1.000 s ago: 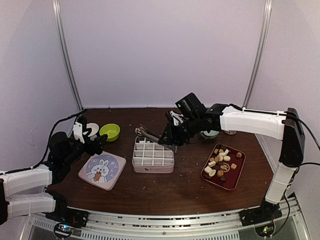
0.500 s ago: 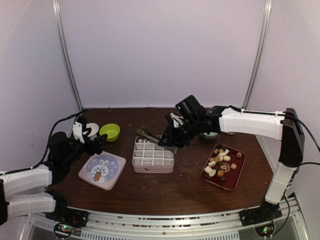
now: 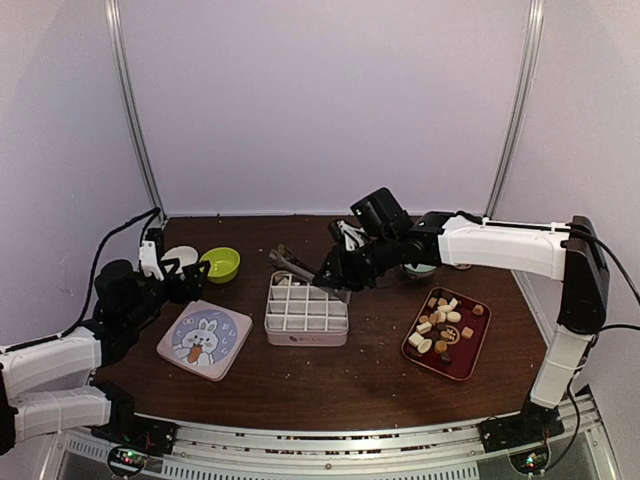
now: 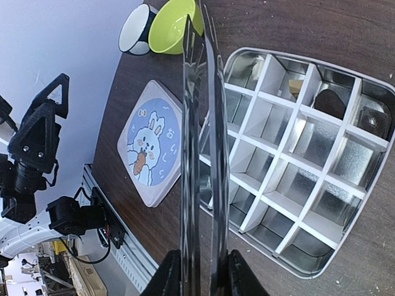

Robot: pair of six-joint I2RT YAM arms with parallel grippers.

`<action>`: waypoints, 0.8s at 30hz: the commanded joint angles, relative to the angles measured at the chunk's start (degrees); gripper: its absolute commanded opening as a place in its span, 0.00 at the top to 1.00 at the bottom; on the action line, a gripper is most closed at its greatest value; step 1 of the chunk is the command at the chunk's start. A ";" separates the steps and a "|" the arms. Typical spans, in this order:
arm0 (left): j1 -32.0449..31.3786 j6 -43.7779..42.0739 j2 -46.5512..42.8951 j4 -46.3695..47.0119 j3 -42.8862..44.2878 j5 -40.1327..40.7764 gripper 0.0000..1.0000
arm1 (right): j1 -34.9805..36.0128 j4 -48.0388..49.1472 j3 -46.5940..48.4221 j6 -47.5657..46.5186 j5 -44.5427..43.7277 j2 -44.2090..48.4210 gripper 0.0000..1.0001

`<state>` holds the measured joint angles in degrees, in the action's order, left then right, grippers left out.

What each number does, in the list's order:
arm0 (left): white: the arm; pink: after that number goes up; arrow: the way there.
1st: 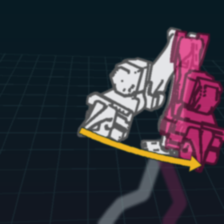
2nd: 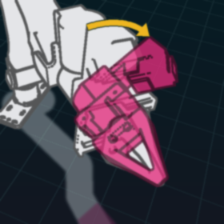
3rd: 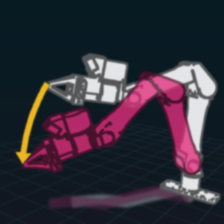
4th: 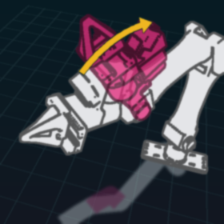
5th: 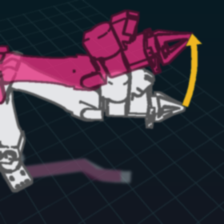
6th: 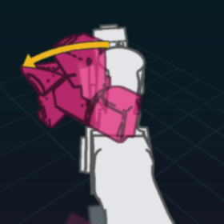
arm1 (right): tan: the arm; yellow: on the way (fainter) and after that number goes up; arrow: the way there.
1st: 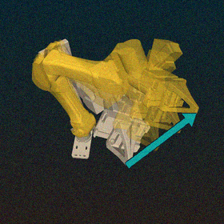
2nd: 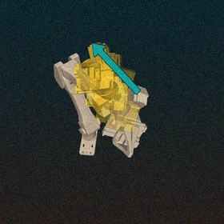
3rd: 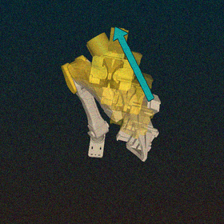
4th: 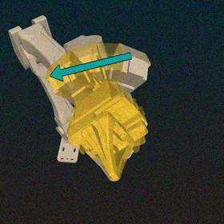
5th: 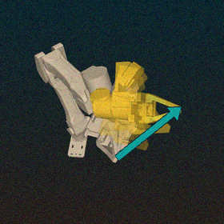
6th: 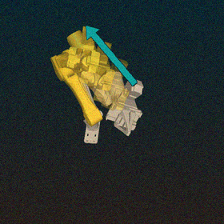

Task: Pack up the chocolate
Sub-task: Place the fake chocolate in the empty pocket of the box, then adjust the clamp.

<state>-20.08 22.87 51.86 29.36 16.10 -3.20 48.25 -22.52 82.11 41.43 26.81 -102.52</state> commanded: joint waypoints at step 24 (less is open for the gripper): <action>-20.94 53.45 8.87 -0.88 15.27 0.39 0.03 | 7.36 10.10 -1.86 -8.65 -6.84 7.42 0.78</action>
<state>-39.59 70.46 59.31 25.21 28.82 -5.76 54.54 -14.70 80.38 34.68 22.00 -96.97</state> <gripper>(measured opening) 0.969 0.218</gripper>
